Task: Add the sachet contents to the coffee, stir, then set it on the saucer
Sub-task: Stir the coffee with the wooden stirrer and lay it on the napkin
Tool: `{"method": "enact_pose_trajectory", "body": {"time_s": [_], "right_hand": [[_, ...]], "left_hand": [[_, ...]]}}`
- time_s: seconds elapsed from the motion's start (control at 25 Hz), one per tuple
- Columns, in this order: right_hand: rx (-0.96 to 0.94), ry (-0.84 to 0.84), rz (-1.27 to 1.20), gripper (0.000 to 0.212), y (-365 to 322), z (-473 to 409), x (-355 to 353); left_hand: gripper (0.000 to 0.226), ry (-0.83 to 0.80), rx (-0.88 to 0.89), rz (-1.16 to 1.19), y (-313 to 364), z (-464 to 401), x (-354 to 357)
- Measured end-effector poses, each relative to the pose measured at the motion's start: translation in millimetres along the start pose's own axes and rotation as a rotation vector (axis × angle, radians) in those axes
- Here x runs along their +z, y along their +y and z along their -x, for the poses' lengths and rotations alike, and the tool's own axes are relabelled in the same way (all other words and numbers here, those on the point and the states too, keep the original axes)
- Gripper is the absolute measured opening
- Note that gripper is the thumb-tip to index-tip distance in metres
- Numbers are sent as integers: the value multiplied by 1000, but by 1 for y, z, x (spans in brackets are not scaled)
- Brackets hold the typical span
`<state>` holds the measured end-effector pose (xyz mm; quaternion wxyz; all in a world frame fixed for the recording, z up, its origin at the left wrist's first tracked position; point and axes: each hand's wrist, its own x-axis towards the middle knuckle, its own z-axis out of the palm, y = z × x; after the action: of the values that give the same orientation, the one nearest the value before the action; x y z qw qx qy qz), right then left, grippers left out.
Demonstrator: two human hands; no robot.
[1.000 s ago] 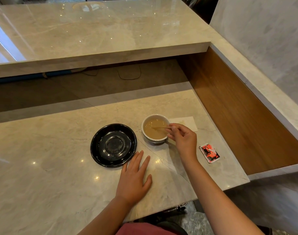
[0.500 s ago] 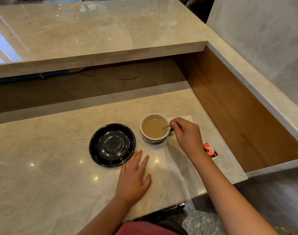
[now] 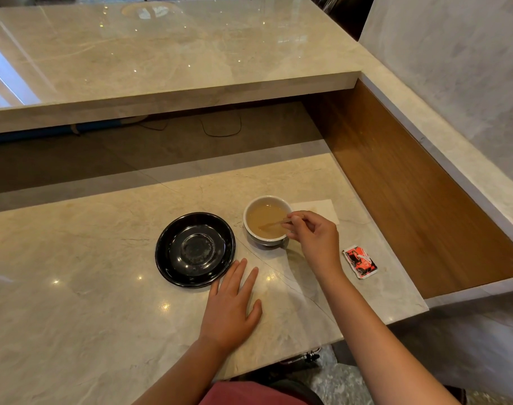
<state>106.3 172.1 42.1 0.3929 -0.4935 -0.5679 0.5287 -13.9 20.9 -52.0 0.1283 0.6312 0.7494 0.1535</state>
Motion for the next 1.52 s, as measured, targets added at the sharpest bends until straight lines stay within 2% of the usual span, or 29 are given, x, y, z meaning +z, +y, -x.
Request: {"method": "enact_pose_trajectory", "body": {"time_s": [0.08, 0.24, 0.4, 0.56, 0.8, 1.08, 1.28, 1.52], "right_hand": [[-40, 43, 30, 16, 4, 1, 4], [-185, 80, 270, 17, 6, 0, -4], [-305, 35, 444, 15, -3, -3, -16], [-343, -30, 563, 13, -14, -5, -22], [-202, -88, 422, 15, -15, 1, -16], [-83, 41, 169, 18, 2, 11, 6], [-243, 181, 369, 17, 12, 15, -3], [-318, 149, 543, 15, 5, 19, -11]], "left_hand": [[61, -5, -1, 0, 0, 0, 0], [61, -7, -5, -5, 0, 0, 0], [62, -18, -7, -17, -1, 0, 1], [62, -13, -3, -17, -1, 0, 1], [62, -1, 0, -1, -1, 0, 2], [62, 8, -4, -1, -1, 0, 2], [61, 15, -2, -4, -1, 0, 2], [61, 17, 1, -7, -1, 0, 2]]}}
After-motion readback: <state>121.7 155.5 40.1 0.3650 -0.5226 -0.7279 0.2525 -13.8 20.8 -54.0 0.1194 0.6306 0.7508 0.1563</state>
